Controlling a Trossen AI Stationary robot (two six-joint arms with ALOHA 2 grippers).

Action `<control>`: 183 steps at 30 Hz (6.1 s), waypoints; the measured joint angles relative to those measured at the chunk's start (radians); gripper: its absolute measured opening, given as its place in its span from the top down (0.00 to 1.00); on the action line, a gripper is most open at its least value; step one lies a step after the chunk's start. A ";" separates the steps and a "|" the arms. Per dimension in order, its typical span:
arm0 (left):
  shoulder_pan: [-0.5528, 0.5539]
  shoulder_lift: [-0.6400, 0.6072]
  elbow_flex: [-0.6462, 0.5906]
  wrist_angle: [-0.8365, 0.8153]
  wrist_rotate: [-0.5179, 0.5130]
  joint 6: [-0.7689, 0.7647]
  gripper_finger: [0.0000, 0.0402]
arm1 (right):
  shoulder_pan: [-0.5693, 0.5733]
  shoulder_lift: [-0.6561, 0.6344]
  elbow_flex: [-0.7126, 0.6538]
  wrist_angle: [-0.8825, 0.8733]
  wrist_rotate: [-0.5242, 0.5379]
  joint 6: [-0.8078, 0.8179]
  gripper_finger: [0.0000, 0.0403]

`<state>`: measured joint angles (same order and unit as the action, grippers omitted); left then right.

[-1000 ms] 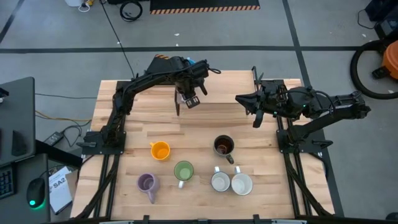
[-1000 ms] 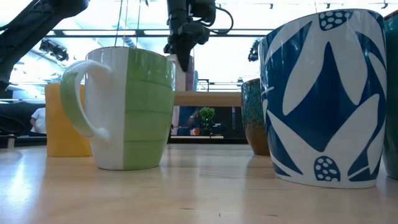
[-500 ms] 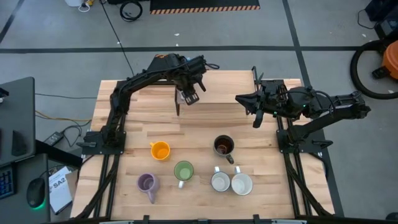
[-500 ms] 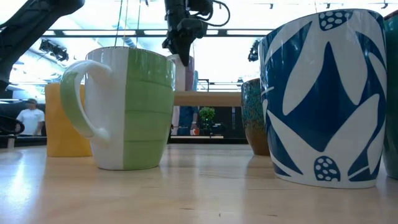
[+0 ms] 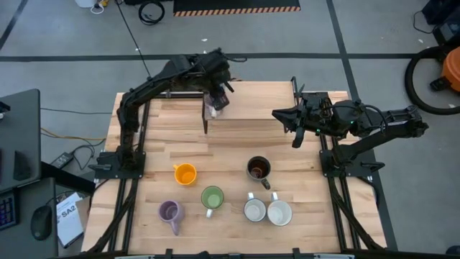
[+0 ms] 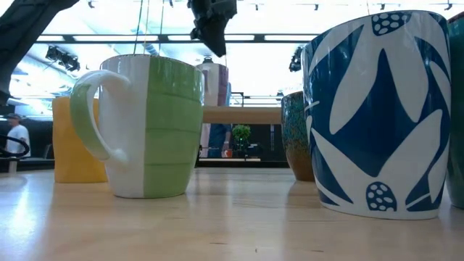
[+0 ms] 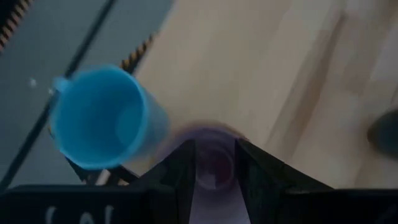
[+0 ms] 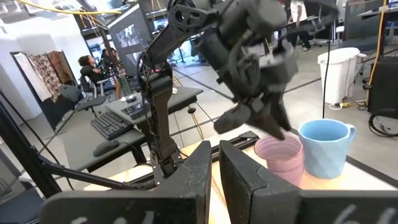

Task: Place coffee mugs
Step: Put the blue patterned mug on the shelf

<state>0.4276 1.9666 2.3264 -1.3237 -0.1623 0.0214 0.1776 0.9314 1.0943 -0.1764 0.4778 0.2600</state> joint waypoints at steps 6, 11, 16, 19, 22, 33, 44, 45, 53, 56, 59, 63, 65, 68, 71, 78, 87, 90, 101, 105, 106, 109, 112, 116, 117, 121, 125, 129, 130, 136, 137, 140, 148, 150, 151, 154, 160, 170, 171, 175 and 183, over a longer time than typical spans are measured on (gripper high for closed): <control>0.008 -0.043 0.000 0.089 0.076 0.087 0.70 | 0.000 0.000 0.000 -0.005 0.000 0.007 0.91; -0.033 -0.073 0.000 0.009 0.354 0.098 0.70 | 0.004 0.000 0.000 -0.010 -0.002 0.006 0.91; -0.122 -0.072 0.000 -0.115 0.515 0.069 0.70 | 0.004 0.000 0.000 -0.011 -0.001 0.001 0.91; -0.190 -0.070 -0.011 -0.171 0.518 0.074 0.70 | 0.004 0.000 0.000 -0.014 -0.001 0.000 0.91; -0.252 -0.067 -0.012 -0.199 0.498 0.076 0.70 | 0.004 0.000 0.000 -0.014 -0.001 -0.001 0.91; -0.428 -0.069 -0.012 -0.087 0.422 0.112 0.71 | 0.005 0.014 0.000 -0.039 -0.125 0.053 0.91; -0.473 -0.092 -0.116 0.046 0.360 0.139 0.71 | 0.009 0.093 0.054 -0.137 -0.122 0.145 0.91; -0.477 -0.101 -0.158 0.079 0.361 0.140 0.71 | 0.009 0.102 0.078 -0.179 -0.107 0.151 0.91; -0.489 -0.253 -0.562 0.398 0.362 0.060 0.71 | 0.003 0.182 0.183 -0.368 -0.102 0.160 0.91; -0.489 -0.326 -0.687 0.464 0.359 0.011 0.71 | -0.017 0.210 0.183 -0.365 -0.085 0.177 0.91; -0.489 -0.396 -0.791 0.486 0.349 -0.025 0.71 | -0.048 0.242 0.183 -0.357 -0.107 0.252 0.91; -0.489 -0.485 -0.900 0.494 0.308 -0.042 0.71 | -0.090 0.297 0.184 -0.344 -0.199 0.384 0.91; -0.487 -0.528 -0.943 0.491 0.296 -0.042 0.71 | -0.098 0.327 0.183 -0.340 -0.222 0.444 0.91; -0.480 -0.584 -1.001 0.505 0.293 -0.041 0.71 | -0.098 0.366 0.183 -0.325 -0.233 0.534 0.91; -0.474 -0.643 -1.060 0.551 0.289 -0.018 0.71 | -0.099 0.411 0.183 -0.328 -0.256 0.617 0.91; -0.463 -0.764 -1.210 0.681 0.285 0.009 0.71 | -0.081 0.495 0.194 -0.371 -0.318 0.795 0.91; -0.424 -0.920 -1.356 0.748 0.240 -0.047 0.71 | -0.054 0.706 0.518 -0.784 -0.327 0.882 0.93; -0.410 -0.960 -1.356 0.762 0.201 -0.061 0.71 | -0.056 0.780 0.627 -0.913 -0.360 0.919 0.93; -0.386 -1.062 -1.356 0.782 0.103 -0.074 0.71 | -0.082 0.919 0.703 -1.001 -0.525 1.030 0.78; -0.385 -1.078 -1.356 0.764 0.101 -0.081 0.71 | -0.081 0.915 0.698 -1.005 -0.525 1.103 0.65; -0.385 -1.080 -1.356 0.765 0.093 -0.081 0.71 | -0.081 0.916 0.697 -1.011 -0.517 1.114 0.62; -0.385 -1.093 -1.356 0.770 0.072 -0.080 0.71 | -0.074 0.916 0.695 -1.045 -0.481 1.130 0.56; -0.386 -1.110 -1.355 0.781 0.052 -0.080 0.71 | -0.069 0.916 0.660 -1.049 -0.467 1.136 0.54; -0.385 -1.139 -1.356 0.774 0.011 -0.078 0.71 | -0.070 0.916 0.605 -0.997 -0.481 1.135 0.54; -0.385 -1.145 -1.356 0.773 0.001 -0.078 0.71 | -0.070 0.916 0.590 -0.981 -0.483 1.135 0.54; -0.385 -1.172 -1.356 0.842 -0.024 -0.081 0.71 | -0.071 0.916 0.539 -0.950 -0.483 1.136 0.54; -0.387 -1.204 -1.356 0.949 -0.025 -0.087 0.71 | -0.070 0.916 0.504 -0.946 -0.494 1.156 0.55; -0.387 -1.224 -1.355 1.022 -0.025 -0.081 0.71 | -0.080 0.915 0.463 -0.908 -0.497 1.156 0.55; -0.387 -1.225 -1.355 1.032 -0.025 -0.070 0.71 | -0.084 0.915 0.450 -0.891 -0.505 1.154 0.55; -0.387 -1.222 -1.355 1.003 -0.024 -0.062 0.71 | -0.108 0.915 0.373 -0.806 -0.527 1.142 0.55; -0.387 -1.221 -1.355 1.002 -0.020 -0.062 0.71 | -0.110 0.915 0.362 -0.793 -0.528 1.137 0.55; -0.387 -1.216 -1.356 0.997 -0.018 -0.062 0.71 | -0.116 0.915 0.336 -0.767 -0.527 1.133 0.55; -0.387 -1.198 -1.356 0.995 -0.017 -0.062 0.71 | -0.136 0.916 0.304 -0.733 -0.525 1.062 0.58; -0.387 -1.190 -1.356 1.001 -0.017 -0.063 0.71 | -0.135 0.916 0.304 -0.733 -0.525 1.029 0.61; -0.387 -1.188 -1.356 0.998 -0.017 -0.064 0.71 | -0.135 0.916 0.304 -0.733 -0.527 1.018 0.63; -0.387 -1.186 -1.356 0.997 -0.016 -0.068 0.71 | -0.135 0.916 0.304 -0.739 -0.531 0.985 0.69; -0.387 -1.187 -1.356 0.999 -0.017 -0.070 0.71 | -0.128 0.916 0.304 -0.743 -0.537 0.867 0.84; -0.387 -1.187 -1.356 0.998 -0.016 -0.090 0.71 | -0.122 0.915 0.305 -0.811 -0.655 0.331 0.83; -0.387 -1.187 -1.356 0.998 -0.016 -0.090 0.71 | -0.119 0.916 0.305 -0.822 -0.660 0.274 0.82; -0.387 -1.187 -1.356 0.998 -0.016 -0.090 0.71 | -0.095 0.917 0.304 -0.851 -0.662 0.029 0.81; -0.387 -1.187 -1.356 0.998 -0.016 -0.090 0.71 | -0.032 0.916 0.304 -0.928 -0.588 -0.266 0.88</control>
<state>0.0410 0.7792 0.9707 -0.3260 -0.1787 -0.0681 0.1453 1.8469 1.3987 -1.1043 -0.1102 -0.0058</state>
